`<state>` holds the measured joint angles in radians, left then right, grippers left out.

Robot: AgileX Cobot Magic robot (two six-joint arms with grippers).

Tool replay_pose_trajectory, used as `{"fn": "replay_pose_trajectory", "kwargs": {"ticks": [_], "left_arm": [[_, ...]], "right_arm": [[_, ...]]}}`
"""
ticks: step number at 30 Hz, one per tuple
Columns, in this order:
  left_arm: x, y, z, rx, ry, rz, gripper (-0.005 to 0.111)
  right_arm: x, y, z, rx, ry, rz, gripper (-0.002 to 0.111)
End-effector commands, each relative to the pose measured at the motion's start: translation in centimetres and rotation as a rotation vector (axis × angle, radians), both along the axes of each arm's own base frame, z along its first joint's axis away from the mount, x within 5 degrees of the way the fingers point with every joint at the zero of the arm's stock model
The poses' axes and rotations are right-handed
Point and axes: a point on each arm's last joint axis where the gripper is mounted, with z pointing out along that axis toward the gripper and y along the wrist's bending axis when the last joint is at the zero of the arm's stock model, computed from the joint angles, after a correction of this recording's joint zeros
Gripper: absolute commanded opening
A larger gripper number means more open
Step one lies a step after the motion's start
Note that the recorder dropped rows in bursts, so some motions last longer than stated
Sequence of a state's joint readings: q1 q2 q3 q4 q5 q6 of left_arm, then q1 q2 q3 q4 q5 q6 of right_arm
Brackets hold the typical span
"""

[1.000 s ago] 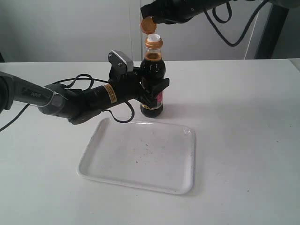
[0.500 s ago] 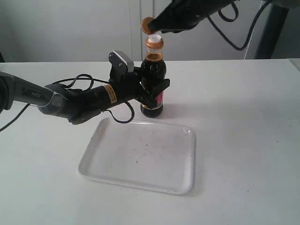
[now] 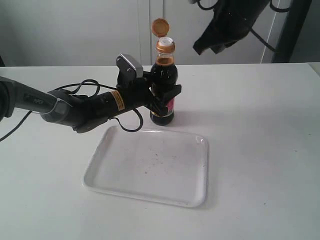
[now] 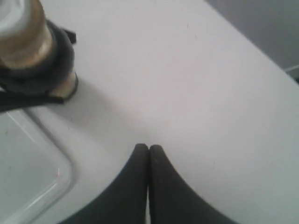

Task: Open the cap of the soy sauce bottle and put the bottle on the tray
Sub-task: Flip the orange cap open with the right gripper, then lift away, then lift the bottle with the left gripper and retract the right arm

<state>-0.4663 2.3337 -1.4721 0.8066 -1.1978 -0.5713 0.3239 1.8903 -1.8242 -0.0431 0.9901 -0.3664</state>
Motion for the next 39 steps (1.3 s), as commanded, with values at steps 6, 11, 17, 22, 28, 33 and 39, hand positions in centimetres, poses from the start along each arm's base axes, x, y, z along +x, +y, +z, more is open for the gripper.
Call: {"fn": "replay_pose_trajectory", "kwargs": {"ticks": [6,11,17,22,28,33,39], "left_arm": [[-0.19,-0.12,0.24,-0.038,0.02,-0.007,0.0],[-0.19,-0.12,0.24,-0.038,0.02,-0.007,0.0],[-0.19,-0.12,0.24,-0.039,0.02,-0.006,0.008],[-0.16,-0.1,0.26,-0.042,0.021,-0.003,0.033],[0.03,0.01,0.37,-0.062,0.031,0.02,0.059],[0.04,0.02,0.37,-0.063,0.031,0.021,0.056],[0.02,0.01,0.48,-0.047,0.002,0.021,0.0]], "right_arm": [[-0.75,-3.25,-0.08,-0.049,0.142,-0.092,0.0],[-0.75,-3.18,-0.08,-0.035,0.144,-0.1,0.0],[-0.76,-3.16,-0.08,-0.033,0.145,-0.1,0.0],[-0.76,-3.16,-0.08,-0.033,0.145,-0.1,0.0],[-0.77,-3.16,-0.09,-0.034,0.147,-0.1,0.0],[-0.77,-3.16,-0.09,-0.034,0.147,-0.1,0.0],[-0.79,-3.17,-0.09,-0.034,0.149,-0.1,0.0]]}}
